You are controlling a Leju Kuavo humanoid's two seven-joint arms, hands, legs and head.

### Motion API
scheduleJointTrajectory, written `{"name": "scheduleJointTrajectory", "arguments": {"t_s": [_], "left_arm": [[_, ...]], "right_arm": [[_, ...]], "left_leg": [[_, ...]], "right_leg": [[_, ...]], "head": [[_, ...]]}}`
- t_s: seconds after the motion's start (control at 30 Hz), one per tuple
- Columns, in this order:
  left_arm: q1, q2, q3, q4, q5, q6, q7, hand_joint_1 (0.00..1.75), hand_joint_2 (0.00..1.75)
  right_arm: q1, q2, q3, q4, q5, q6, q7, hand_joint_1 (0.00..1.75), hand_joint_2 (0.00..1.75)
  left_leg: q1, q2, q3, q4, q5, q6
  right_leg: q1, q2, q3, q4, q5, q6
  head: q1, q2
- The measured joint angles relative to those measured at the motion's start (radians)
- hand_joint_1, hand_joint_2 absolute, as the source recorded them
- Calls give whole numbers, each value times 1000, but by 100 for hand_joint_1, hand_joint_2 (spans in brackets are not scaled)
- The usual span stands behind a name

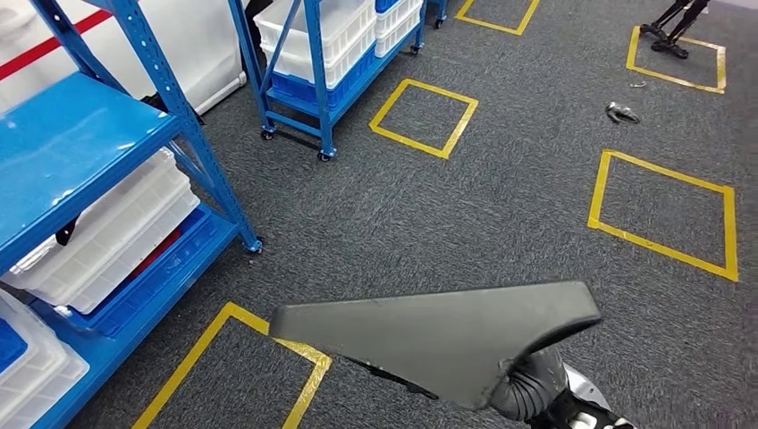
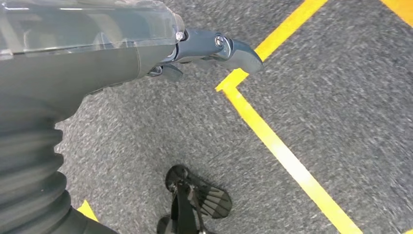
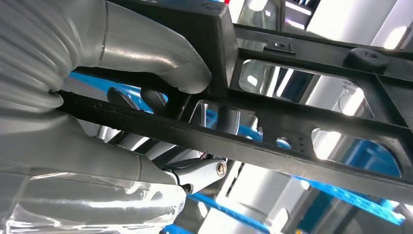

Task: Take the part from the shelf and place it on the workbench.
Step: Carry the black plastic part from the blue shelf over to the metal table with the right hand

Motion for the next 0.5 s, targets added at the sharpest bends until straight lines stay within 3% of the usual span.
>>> {"name": "scheduleJointTrajectory", "arguments": {"t_s": [0.07,0.1,0.13,0.17,0.2,0.23,0.3,0.37,0.43,0.5], "left_arm": [[-1,0,0,0,-5,0,1,0,175],[1,-1,0,1,-9,0,2,0,175],[3,-1,0,2,-13,0,5,0,175],[4,-1,-1,2,-17,0,9,0,175],[4,-3,-1,3,-23,0,13,0,175],[4,-5,-2,4,-28,0,18,0,175],[3,-10,-4,4,-41,0,30,0,175],[1,-14,-5,5,-50,1,45,0,175],[-3,-18,-5,5,-57,2,58,0,175],[-10,-23,-5,6,-60,4,63,0,175]], "right_arm": [[1,3,-12,-17,-1,2,0,164,175],[1,5,-17,-25,-3,5,0,164,175],[2,9,-23,-34,-6,9,0,164,175],[3,12,-29,-43,-9,15,0,164,175],[4,16,-36,-57,-15,23,0,164,175],[5,21,-42,-73,-23,33,0,164,175],[-5,27,-49,-115,-45,52,0,164,175],[-28,33,-50,-156,-71,70,-2,164,175],[-45,37,-51,-185,-93,86,-4,164,175],[-58,40,-54,-200,-107,100,-6,164,175]], "left_leg": [[-2,26,0,-7,6,10],[-5,39,-1,-7,7,12],[-7,53,-2,-7,6,12],[-9,67,-3,-6,6,13],[-10,80,-3,-5,4,12],[-10,92,-2,-4,3,12],[-14,113,1,-2,-2,6],[-19,133,4,0,-6,-1],[-21,154,8,0,-8,-10],[-17,131,4,18,-27,-20]], "right_leg": [[3,-63,-39,89,-55,3],[3,-81,-68,154,-89,5],[3,-89,-93,210,-112,6],[3,-94,-104,240,-117,6],[3,-98,-96,229,-101,5],[4,-106,-68,179,-71,3],[11,-149,3,45,-22,-5],[21,-175,33,-19,-12,-16],[23,-156,30,-24,-9,-26],[19,-135,31,-31,-3,-36]], "head": [[2,0],[3,0],[3,0],[3,0],[3,0],[3,0],[3,0],[3,0],[2,0],[2,0]]}}
